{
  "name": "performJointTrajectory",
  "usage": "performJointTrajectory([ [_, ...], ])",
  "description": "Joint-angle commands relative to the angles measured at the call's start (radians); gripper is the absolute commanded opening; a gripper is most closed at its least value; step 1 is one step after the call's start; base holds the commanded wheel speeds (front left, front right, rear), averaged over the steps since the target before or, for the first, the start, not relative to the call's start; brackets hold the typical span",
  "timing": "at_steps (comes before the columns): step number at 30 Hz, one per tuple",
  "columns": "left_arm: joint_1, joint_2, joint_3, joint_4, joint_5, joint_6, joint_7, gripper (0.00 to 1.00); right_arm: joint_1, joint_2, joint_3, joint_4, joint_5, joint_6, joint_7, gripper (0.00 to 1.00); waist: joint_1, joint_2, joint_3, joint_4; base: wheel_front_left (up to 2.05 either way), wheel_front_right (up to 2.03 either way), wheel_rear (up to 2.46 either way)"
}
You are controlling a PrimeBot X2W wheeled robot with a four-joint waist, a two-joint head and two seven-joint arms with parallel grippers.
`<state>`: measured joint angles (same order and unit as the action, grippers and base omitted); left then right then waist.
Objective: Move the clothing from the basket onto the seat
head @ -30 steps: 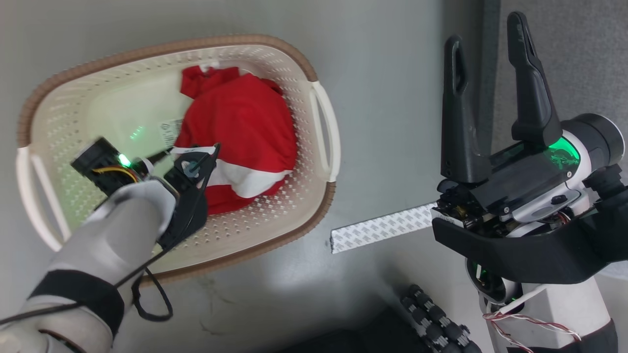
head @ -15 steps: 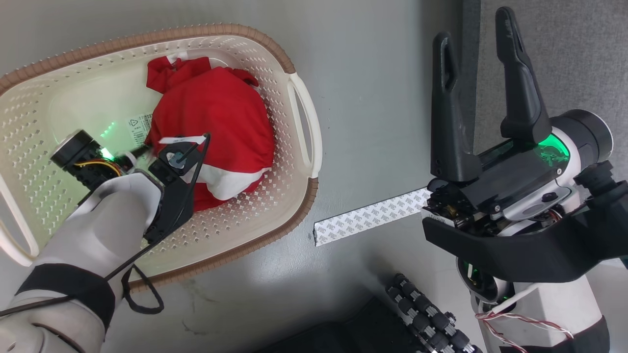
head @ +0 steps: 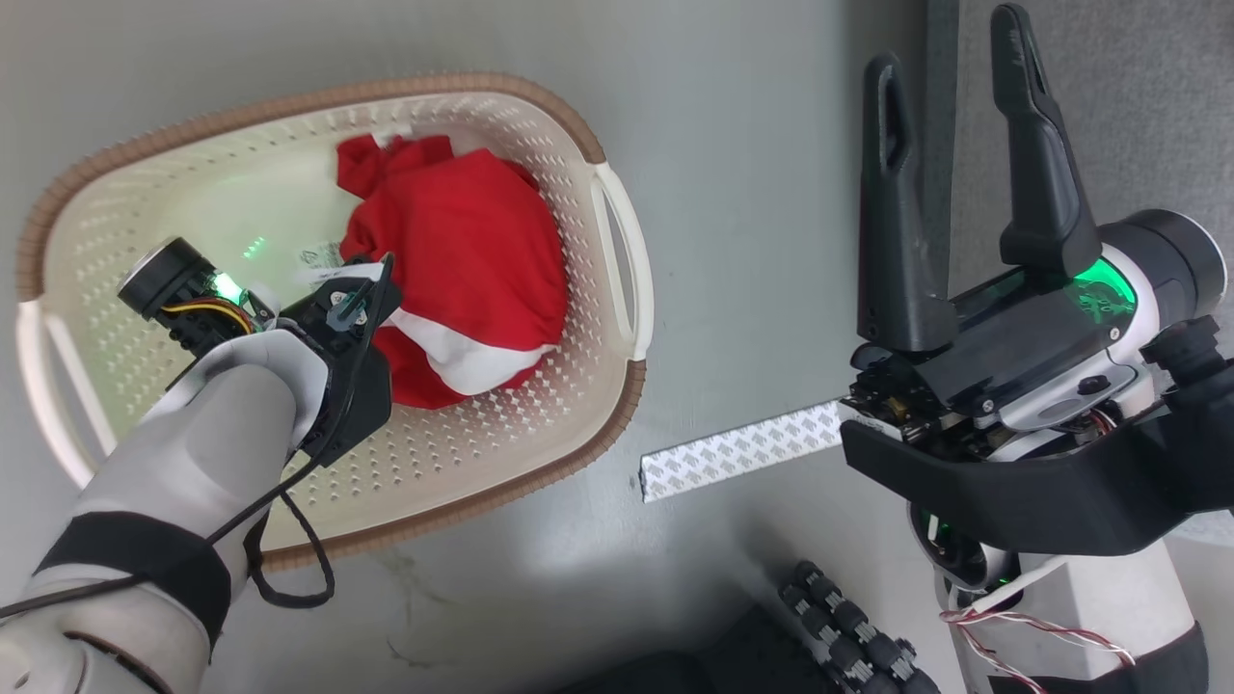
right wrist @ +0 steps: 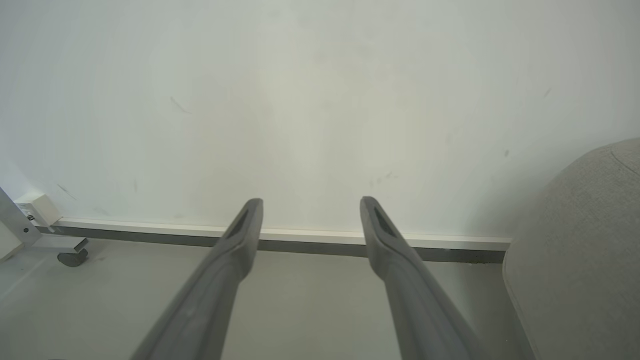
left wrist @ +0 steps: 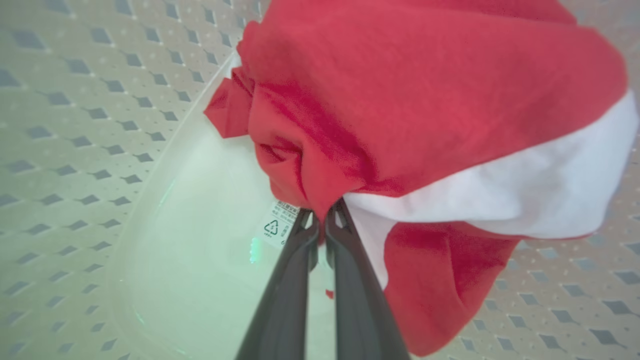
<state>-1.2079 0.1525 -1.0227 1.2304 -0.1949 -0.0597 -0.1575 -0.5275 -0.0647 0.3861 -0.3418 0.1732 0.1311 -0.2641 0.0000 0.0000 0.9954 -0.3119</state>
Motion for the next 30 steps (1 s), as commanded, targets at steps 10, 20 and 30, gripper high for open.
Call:
performJointTrajectory([
  [10,0.092,0.029,0.005,-0.152,-0.026,0.047,-0.101,0.00,0.045,-0.022,-0.025,-0.001,-0.013,-0.001,-0.002,1.00,0.0000,0.0000,-0.149,0.068,0.00,0.00,0.00],
  [20,0.282,0.102,0.030,-0.458,-0.054,0.121,-0.107,0.00,0.140,-0.051,-0.015,0.086,0.040,-0.001,-0.001,1.00,0.0000,0.0000,-0.364,0.133,0.00,0.00,0.00],
  [30,0.434,0.166,0.057,-0.740,-0.068,0.195,-0.108,0.00,0.281,-0.121,0.028,0.208,0.076,-0.001,-0.002,1.00,0.0000,0.0000,-0.614,0.223,0.00,0.00,0.00],
])
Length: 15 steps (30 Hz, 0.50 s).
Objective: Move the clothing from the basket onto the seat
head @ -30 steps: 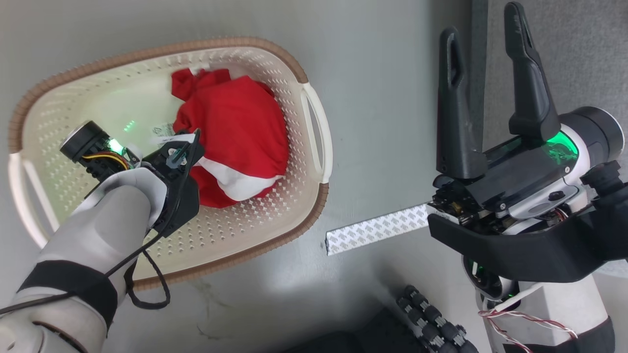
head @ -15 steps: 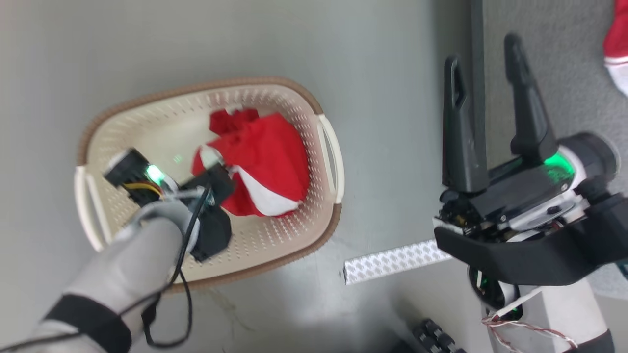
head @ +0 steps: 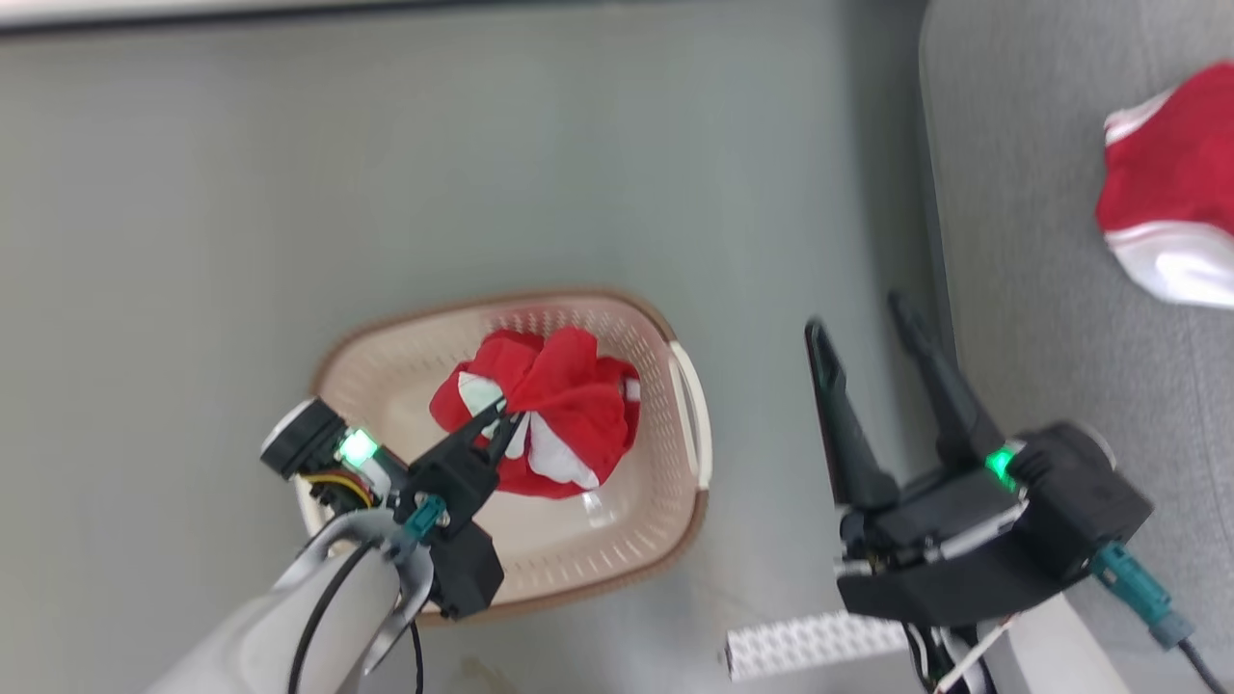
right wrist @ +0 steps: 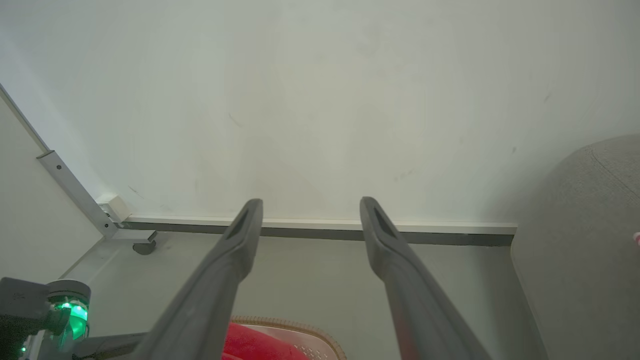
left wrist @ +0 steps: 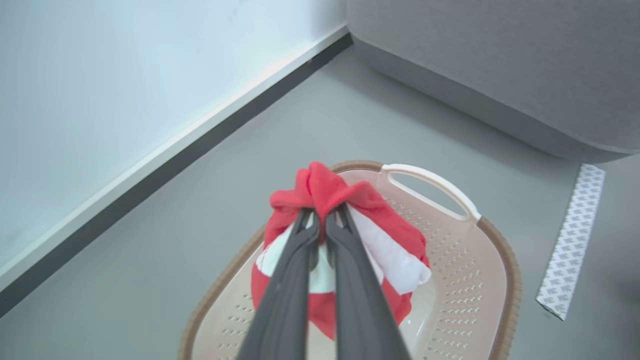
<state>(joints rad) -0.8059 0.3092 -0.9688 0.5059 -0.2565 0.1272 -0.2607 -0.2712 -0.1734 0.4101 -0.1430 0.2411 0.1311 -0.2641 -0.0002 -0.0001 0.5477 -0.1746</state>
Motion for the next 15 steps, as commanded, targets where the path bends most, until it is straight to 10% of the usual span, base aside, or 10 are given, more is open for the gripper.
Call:
performJointTrajectory([
  [1,0.046,0.017,0.005,-0.039,-0.008,0.015,-0.005,0.00,0.039,-0.017,0.006,0.018,0.010,-0.001,-0.002,1.00,0.0002,0.0001,-0.189,0.091,0.00,0.00,0.00],
  [15,0.181,0.113,0.042,-0.313,-0.027,0.125,0.018,0.00,0.188,-0.046,0.076,0.105,0.043,-0.001,-0.001,1.00,0.0002,0.0001,-0.424,0.080,0.00,0.00,0.00],
])
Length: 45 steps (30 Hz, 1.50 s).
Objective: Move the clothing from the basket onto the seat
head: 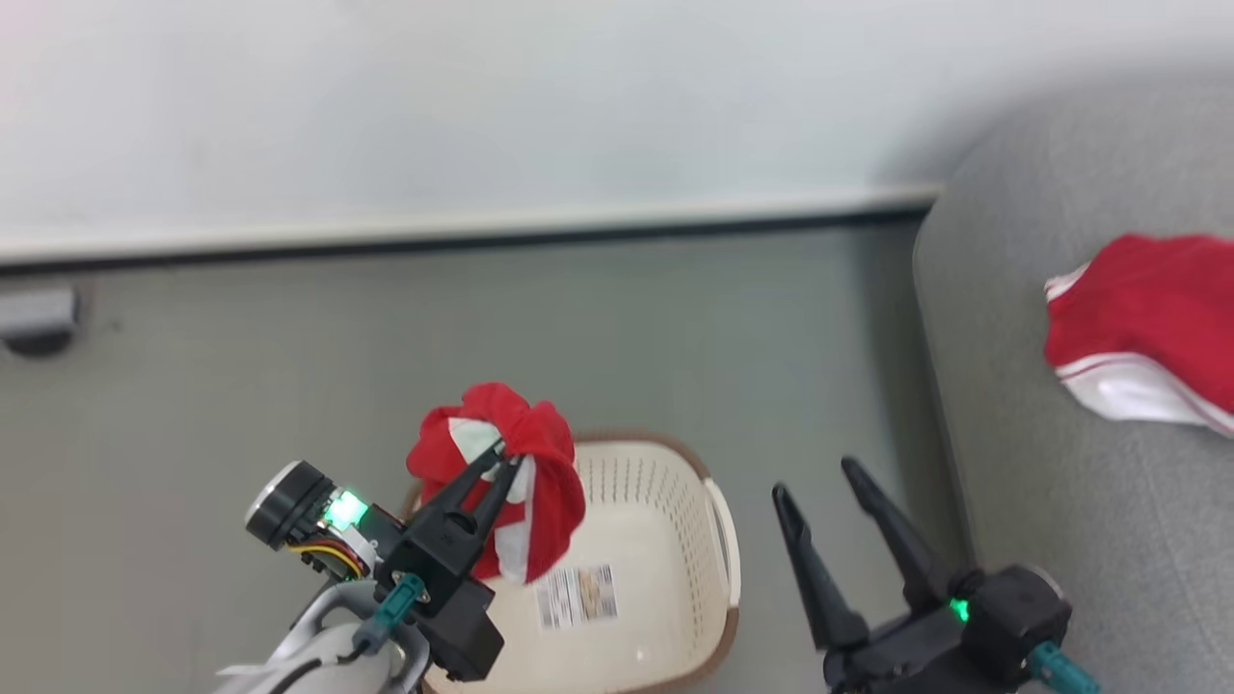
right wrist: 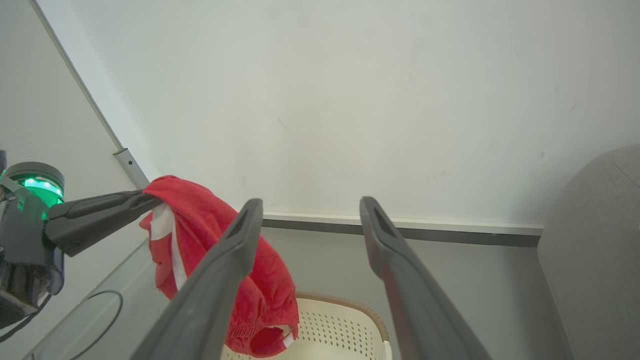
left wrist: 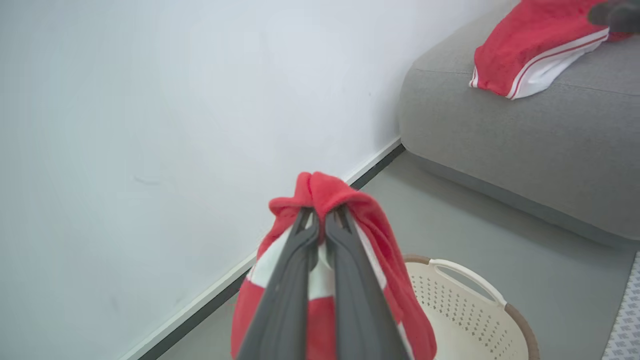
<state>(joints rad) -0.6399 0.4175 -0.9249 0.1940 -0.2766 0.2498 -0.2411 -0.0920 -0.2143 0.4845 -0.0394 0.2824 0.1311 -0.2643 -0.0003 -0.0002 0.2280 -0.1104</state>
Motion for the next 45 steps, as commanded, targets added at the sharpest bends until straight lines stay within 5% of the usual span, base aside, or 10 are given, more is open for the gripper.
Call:
performJointTrajectory([
  [1,0.018,0.009,-0.004,-0.015,-0.007,0.006,0.007,0.00,0.020,-0.007,0.008,0.006,0.006,-0.001,-0.001,1.00,0.0003,0.0002,-0.117,0.012,0.00,0.00,0.00],
  [13,-0.040,-0.006,-0.025,-0.125,0.017,0.001,0.061,0.00,-0.009,-0.081,0.187,0.106,0.046,-0.001,-0.001,1.00,0.0003,0.0002,-0.215,-0.044,0.00,0.00,0.00],
  [32,-0.184,-0.085,-0.108,-0.275,0.087,-0.064,0.092,0.00,-0.113,-0.107,0.224,0.140,0.033,-0.001,-0.001,0.97,0.0003,0.0002,-0.218,-0.072,0.00,0.00,0.00],
  [33,-0.186,-0.090,-0.114,-0.278,0.087,-0.071,0.093,0.00,-0.118,-0.105,0.228,0.140,0.032,-0.001,-0.001,0.54,0.0003,0.0002,-0.216,-0.071,0.00,0.00,0.00],
  [35,-0.190,-0.096,-0.126,-0.278,0.083,-0.081,0.094,0.00,-0.123,-0.106,0.242,0.145,0.029,-0.001,-0.001,0.00,0.0003,0.0002,-0.215,-0.071,0.00,0.00,0.00],
  [44,-0.150,-0.112,-0.132,-0.237,0.004,-0.112,0.094,0.00,-0.097,-0.082,0.199,0.104,0.015,-0.001,-0.001,0.00,0.0003,0.0002,-0.206,-0.080,0.00,0.00,0.00],
  [45,-0.141,-0.113,-0.133,-0.227,-0.020,-0.117,0.103,1.00,-0.090,-0.079,0.188,0.090,0.015,-0.001,-0.001,0.00,0.0003,0.0002,-0.203,-0.082,0.00,0.00,0.00],
])
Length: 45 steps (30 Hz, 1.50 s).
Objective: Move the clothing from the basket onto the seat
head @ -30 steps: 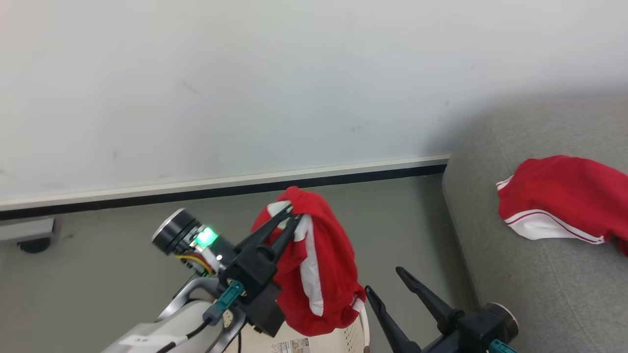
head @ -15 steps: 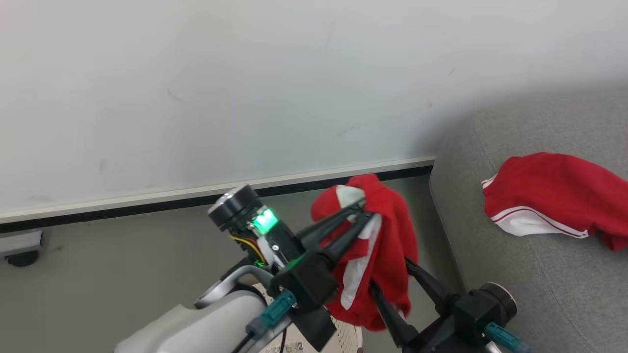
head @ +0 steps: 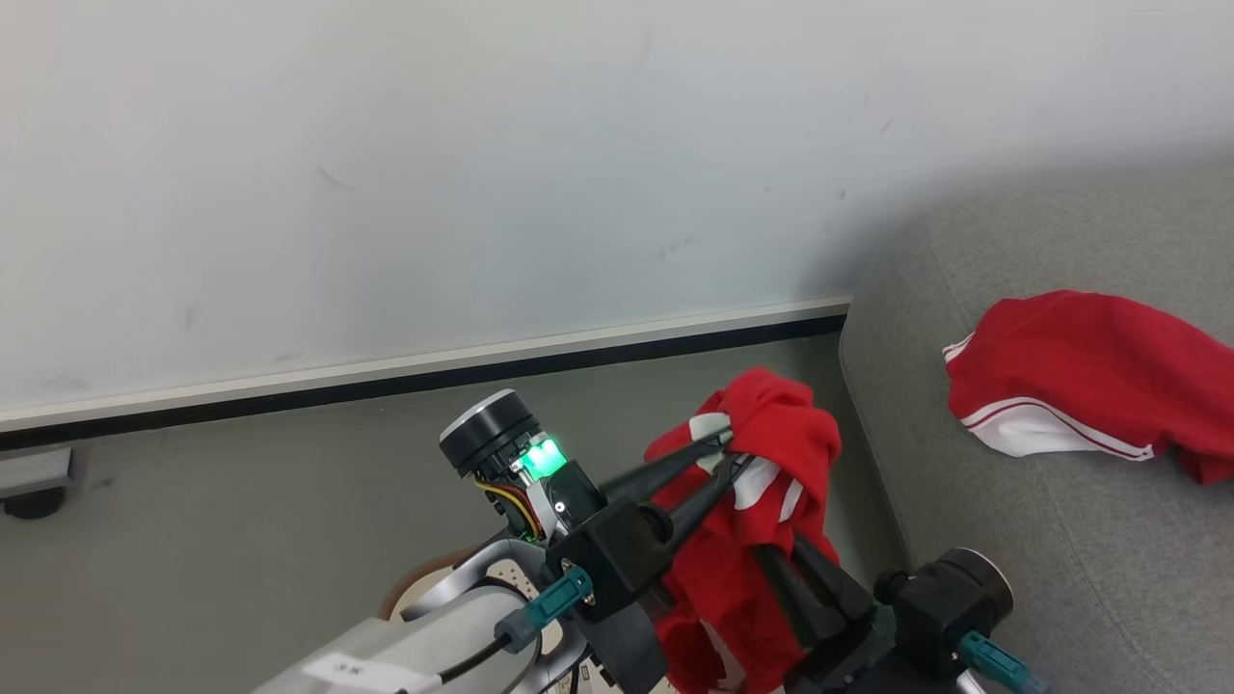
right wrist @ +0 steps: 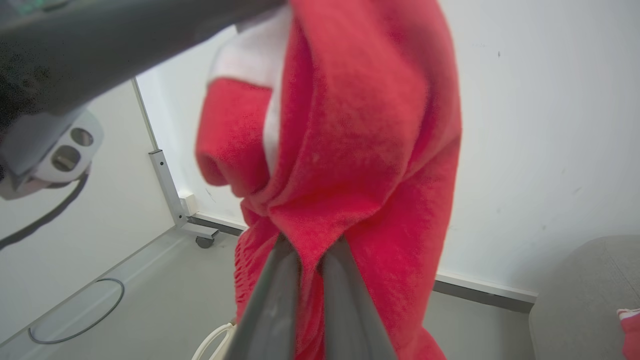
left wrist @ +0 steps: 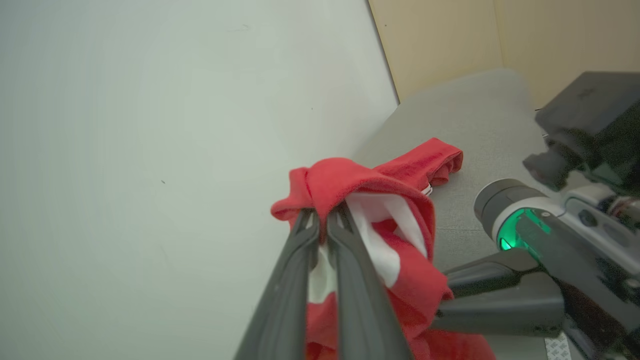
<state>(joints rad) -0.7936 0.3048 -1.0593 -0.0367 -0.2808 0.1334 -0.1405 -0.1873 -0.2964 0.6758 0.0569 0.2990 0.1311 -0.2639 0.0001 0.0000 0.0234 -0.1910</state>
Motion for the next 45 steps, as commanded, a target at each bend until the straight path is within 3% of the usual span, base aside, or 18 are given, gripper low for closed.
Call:
performJointTrajectory([
  [1,0.011,0.000,0.001,0.006,-0.014,-0.003,0.002,1.00,0.010,0.003,-0.004,-0.009,-0.003,-0.001,-0.002,0.00,-0.0001,0.0000,0.002,-0.003,0.00,0.00,0.00],
  [19,0.020,0.013,-0.006,0.018,-0.042,0.002,0.016,1.00,0.058,-0.007,-0.074,-0.041,-0.009,-0.001,-0.002,0.00,-0.0001,0.0000,0.003,0.002,0.00,0.00,0.00],
  [24,0.023,0.012,-0.008,0.008,-0.044,0.007,0.005,1.00,0.069,-0.007,-0.109,-0.052,-0.005,-0.001,-0.002,0.00,-0.0001,0.0000,0.006,-0.023,0.00,0.00,0.00],
  [30,0.018,0.015,-0.011,0.000,-0.050,0.005,0.013,1.00,0.071,-0.005,-0.145,-0.068,-0.010,-0.001,-0.002,0.00,-0.0001,0.0000,0.024,-0.079,0.00,0.00,0.00],
  [45,-0.047,0.017,-0.038,-0.021,-0.043,-0.032,0.060,1.00,0.068,0.063,-0.234,-0.144,-0.051,-0.001,-0.002,0.00,-0.0001,0.0000,0.148,-0.354,0.00,0.00,0.00],
])
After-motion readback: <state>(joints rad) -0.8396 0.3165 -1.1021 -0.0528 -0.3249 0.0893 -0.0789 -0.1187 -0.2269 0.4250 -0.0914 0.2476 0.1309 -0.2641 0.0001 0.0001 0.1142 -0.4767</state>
